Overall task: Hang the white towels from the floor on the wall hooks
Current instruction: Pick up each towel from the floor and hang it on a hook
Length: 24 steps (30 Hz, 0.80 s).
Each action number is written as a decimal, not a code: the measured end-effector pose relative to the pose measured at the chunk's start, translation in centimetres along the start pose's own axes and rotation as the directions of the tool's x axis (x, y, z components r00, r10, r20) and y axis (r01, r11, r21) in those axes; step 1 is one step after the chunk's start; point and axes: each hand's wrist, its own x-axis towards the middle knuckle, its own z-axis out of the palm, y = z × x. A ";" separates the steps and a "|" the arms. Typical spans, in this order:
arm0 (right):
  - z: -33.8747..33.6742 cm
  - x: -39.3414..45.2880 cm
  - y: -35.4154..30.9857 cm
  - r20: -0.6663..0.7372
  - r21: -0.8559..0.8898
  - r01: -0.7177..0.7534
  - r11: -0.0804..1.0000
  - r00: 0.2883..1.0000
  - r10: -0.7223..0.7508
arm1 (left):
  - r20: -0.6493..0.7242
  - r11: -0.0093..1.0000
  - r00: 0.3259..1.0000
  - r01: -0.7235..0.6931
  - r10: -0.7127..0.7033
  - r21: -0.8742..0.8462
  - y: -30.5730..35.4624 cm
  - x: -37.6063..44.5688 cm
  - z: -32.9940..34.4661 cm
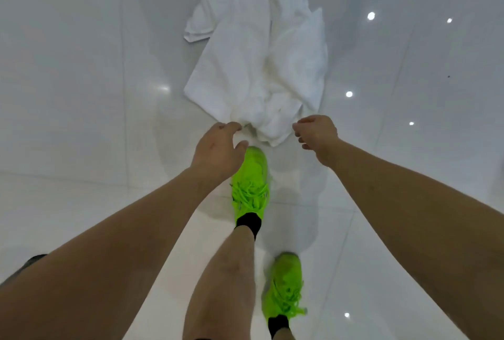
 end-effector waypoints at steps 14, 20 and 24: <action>3.2 3.4 0.1 -0.349 0.276 0.047 0.960 0.936 0.054 | 0.087 0.995 0.992 0.089 -0.092 0.033 -2.9 0.7 3.1; -5.6 -6.4 -2.5 -0.409 0.049 0.167 0.985 0.903 -0.133 | 0.051 0.996 0.999 -0.018 0.014 0.086 6.8 -5.4 -4.2; -13.2 -15.8 -2.2 -0.388 -0.099 0.315 0.944 0.861 -0.329 | -0.035 0.981 0.986 -0.158 0.163 0.111 17.2 -10.7 -9.2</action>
